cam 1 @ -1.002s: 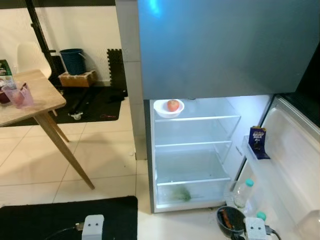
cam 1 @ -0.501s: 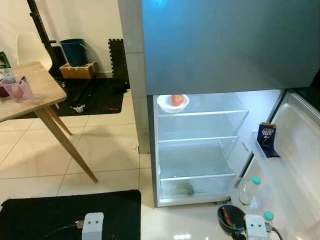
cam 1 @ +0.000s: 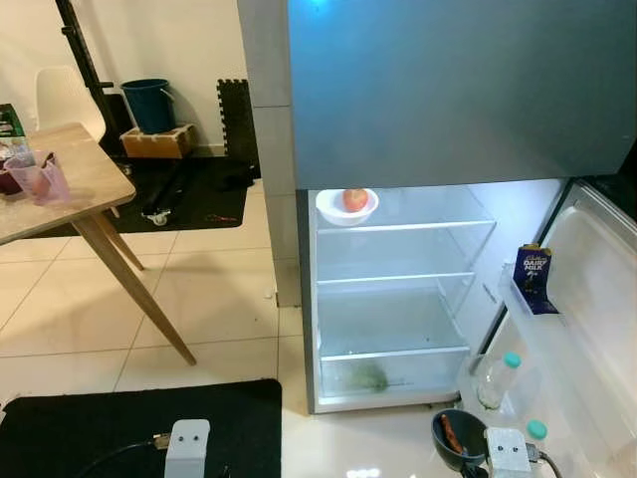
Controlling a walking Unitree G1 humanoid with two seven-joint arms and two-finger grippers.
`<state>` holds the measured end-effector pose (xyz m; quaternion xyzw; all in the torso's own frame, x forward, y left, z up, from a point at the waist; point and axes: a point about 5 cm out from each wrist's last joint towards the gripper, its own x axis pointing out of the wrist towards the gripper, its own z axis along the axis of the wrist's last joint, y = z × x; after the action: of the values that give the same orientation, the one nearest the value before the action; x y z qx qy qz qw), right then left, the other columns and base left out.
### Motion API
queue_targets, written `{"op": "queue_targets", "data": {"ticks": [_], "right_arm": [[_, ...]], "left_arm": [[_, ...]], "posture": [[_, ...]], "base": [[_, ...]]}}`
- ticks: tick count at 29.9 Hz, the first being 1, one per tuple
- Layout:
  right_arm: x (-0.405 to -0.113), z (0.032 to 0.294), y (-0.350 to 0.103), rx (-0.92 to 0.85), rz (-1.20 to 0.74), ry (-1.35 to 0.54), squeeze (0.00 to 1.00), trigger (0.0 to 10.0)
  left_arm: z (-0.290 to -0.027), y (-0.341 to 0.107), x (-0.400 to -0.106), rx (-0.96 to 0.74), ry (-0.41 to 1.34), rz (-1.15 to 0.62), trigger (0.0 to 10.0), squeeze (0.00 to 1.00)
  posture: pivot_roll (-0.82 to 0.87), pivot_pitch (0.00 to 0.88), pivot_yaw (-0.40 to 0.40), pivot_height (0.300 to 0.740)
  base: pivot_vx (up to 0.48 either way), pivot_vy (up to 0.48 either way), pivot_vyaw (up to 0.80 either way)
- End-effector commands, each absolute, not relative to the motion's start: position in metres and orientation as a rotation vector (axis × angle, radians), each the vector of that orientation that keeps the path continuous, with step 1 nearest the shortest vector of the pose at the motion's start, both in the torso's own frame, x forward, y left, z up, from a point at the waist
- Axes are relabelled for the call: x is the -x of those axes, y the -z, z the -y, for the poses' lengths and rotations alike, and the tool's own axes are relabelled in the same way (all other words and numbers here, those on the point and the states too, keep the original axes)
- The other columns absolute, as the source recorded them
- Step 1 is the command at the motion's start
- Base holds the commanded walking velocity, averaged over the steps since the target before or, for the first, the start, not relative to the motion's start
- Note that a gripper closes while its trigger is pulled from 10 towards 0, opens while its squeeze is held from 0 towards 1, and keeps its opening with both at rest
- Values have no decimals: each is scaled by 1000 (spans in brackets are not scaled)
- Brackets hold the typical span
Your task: Restocking fridge
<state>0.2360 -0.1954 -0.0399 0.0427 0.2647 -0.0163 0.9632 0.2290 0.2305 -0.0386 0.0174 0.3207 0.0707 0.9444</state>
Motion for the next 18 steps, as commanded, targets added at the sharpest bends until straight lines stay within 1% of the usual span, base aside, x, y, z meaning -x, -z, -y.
{"op": "queue_targets", "data": {"ticks": [1, 5, 18], "right_arm": [[-231, 196, 44, -82, -566, 37, 0, 10000], [-232, 196, 44, -83, -565, 39, 0, 10000], [-231, 194, 45, -88, -566, 43, 0, 10000]], "left_arm": [[-236, 40, -225, -55, -146, -674, 10000, 0], [-236, 40, -226, -53, -143, -670, 10000, 0], [-237, 38, -228, -53, -140, -666, 10000, 0]], "posture": [[-37, 108, 11, 740], [-37, 108, 12, 740], [-34, 103, 20, 740]], "base": [[0, 0, 0], [0, 0, 0], [338, 0, 0]]}}
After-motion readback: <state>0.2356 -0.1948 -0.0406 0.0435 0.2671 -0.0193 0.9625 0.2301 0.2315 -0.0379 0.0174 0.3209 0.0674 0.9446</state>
